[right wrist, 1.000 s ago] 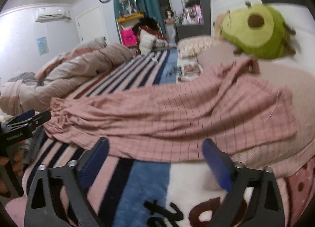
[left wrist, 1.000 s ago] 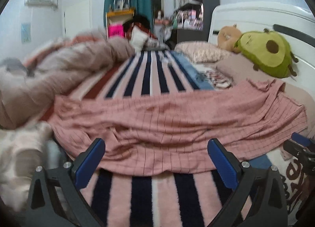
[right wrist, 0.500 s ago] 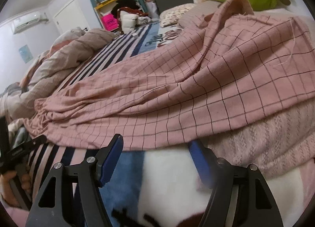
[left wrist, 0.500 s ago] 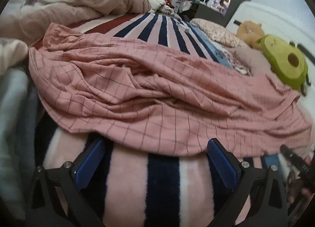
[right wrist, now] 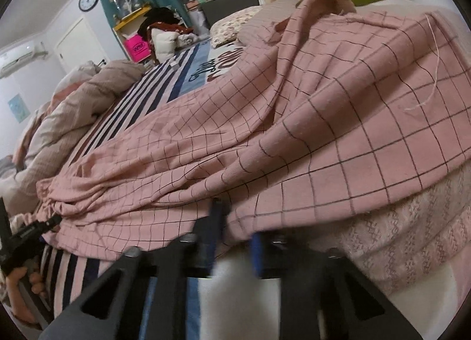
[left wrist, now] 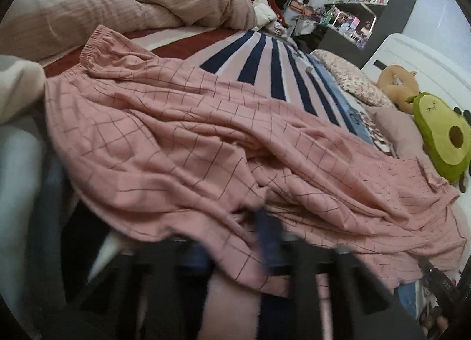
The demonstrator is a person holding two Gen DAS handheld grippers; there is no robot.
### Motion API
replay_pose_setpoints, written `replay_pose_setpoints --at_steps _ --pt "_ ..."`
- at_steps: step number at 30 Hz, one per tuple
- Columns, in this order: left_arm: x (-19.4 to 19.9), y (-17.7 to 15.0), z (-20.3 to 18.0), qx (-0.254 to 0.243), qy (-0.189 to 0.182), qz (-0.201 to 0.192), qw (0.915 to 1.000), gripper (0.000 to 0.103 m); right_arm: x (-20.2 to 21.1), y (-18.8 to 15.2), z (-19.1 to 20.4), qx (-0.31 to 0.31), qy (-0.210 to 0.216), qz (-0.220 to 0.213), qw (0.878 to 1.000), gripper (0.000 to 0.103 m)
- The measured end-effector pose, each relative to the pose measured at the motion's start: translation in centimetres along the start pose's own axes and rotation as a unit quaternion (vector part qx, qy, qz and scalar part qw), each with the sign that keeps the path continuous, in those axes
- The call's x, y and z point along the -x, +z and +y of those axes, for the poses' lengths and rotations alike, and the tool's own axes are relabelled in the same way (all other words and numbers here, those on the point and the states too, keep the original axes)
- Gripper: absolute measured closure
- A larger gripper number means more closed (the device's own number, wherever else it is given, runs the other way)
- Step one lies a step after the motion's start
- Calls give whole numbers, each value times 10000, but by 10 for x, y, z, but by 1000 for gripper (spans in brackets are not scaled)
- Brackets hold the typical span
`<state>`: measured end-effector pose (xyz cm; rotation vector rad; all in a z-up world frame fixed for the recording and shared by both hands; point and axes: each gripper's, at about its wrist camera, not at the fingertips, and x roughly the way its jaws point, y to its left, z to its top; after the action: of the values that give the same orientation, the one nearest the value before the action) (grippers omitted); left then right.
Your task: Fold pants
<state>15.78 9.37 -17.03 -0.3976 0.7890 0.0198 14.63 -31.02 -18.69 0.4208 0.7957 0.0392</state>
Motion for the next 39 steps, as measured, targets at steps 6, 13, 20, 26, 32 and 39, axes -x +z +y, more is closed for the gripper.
replay_pose_setpoints --at_steps 6,13,20,26,32,39 --pt "34 -8 -13 -411 252 -343 9983 100 23 0 5 210 107 -433 9988 99" --pt "82 -11 -24 -748 489 -652 9939 101 53 8 14 550 279 -753 9953 100" --pt "105 1 -28 -948 468 -754 9915 101 69 27 25 995 590 -814 9899 100" --pt "90 45 -43 -1329 484 -787 9868 101 49 77 38 1441 910 -399 9846 100" --pt "39 107 -61 -1526 495 -697 9846 101 4 129 63 2020 587 39 9776 100" --pt "-26 149 -67 -1608 573 -577 9836 100 -51 162 83 2456 71 13 9693 100"
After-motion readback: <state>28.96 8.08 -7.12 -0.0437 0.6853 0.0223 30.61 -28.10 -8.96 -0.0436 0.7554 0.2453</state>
